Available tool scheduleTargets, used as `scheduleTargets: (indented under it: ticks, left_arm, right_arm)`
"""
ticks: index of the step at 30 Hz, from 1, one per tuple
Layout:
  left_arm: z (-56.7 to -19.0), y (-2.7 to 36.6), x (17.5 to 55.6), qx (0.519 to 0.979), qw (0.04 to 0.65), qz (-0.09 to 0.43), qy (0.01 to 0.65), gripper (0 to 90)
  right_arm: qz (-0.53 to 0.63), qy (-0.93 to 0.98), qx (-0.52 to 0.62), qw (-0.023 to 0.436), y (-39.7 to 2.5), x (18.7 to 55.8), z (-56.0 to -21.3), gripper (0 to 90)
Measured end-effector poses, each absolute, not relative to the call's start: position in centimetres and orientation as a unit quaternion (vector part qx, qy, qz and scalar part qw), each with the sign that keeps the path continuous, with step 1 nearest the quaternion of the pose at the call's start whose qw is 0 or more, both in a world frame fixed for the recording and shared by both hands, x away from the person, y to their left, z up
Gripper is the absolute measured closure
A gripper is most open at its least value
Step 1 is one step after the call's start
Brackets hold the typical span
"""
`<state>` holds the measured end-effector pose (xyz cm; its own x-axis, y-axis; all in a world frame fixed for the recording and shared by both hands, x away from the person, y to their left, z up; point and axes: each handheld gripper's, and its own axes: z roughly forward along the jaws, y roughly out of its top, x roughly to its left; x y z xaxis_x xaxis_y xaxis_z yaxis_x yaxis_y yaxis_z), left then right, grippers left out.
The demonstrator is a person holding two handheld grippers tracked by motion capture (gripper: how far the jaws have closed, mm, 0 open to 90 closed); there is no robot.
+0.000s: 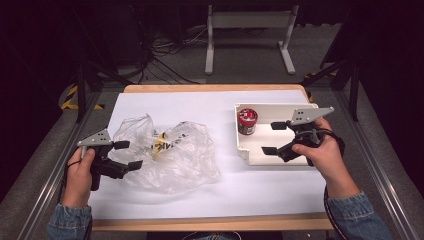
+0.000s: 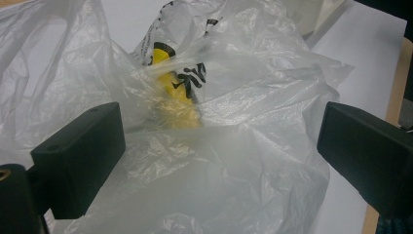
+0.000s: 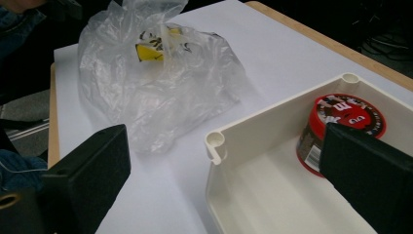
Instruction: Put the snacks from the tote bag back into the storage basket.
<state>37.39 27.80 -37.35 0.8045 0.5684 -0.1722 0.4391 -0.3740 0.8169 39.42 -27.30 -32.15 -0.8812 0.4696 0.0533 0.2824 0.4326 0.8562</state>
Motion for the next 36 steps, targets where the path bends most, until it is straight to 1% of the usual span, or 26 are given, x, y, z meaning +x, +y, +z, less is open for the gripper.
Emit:
scheduleTargets:
  ticks: [2,5,7,11,17,19,20,23,27,29,36]
  left_arm:
    - [-37.4,27.7,37.3,0.826,0.471,0.066,0.303,4.2]
    - [-37.3,27.8,37.2,0.825,0.474,0.068,0.3,4.0]
    - [-37.3,27.8,37.1,0.826,0.474,0.071,0.297,4.0]
    - [-37.4,27.8,37.0,0.83,0.478,0.059,0.282,3.2]
    - [-37.5,27.7,37.1,0.832,0.479,0.058,0.275,3.2]
    - [-37.5,27.7,37.1,0.822,0.481,0.046,0.302,3.5]
    - [-37.6,27.7,37.1,0.822,0.481,0.05,0.3,4.3]
    - [-37.8,27.6,37.1,0.829,0.481,0.042,0.281,3.1]
    - [-37.9,27.5,36.9,0.83,0.484,0.042,0.272,3.2]
    - [-38.0,27.6,36.8,0.833,0.485,0.033,0.262,3.2]
    - [-38.2,27.8,36.4,0.832,0.49,0.031,0.259,3.6]
  right_arm:
    - [0.487,0.841,0.218,0.096,-27.2,38.8,-32.6,2.0]
    - [0.488,0.842,0.213,0.086,-27.0,38.5,-33.5,2.0]
    - [0.487,0.842,0.216,0.088,-26.8,38.3,-34.3,2.4]
    - [0.501,0.835,0.211,0.083,-26.3,38.2,-35.7,2.3]
    - [0.489,0.843,0.204,0.09,-25.5,38.2,-37.3,2.2]
    - [0.494,0.841,0.202,0.088,-25.3,38.2,-37.7,2.1]
    - [0.493,0.842,0.202,0.085,-25.2,38.2,-37.8,2.0]
    - [0.489,0.844,0.203,0.084,-25.2,38.2,-38.5,2.3]
    - [0.476,0.855,0.197,0.063,-25.4,38.4,-39.8,2.0]
    - [0.467,0.856,0.213,0.068,-25.7,38.6,-40.5,2.9]
    - [0.465,0.852,0.229,0.073,-26.3,38.9,-41.0,2.7]
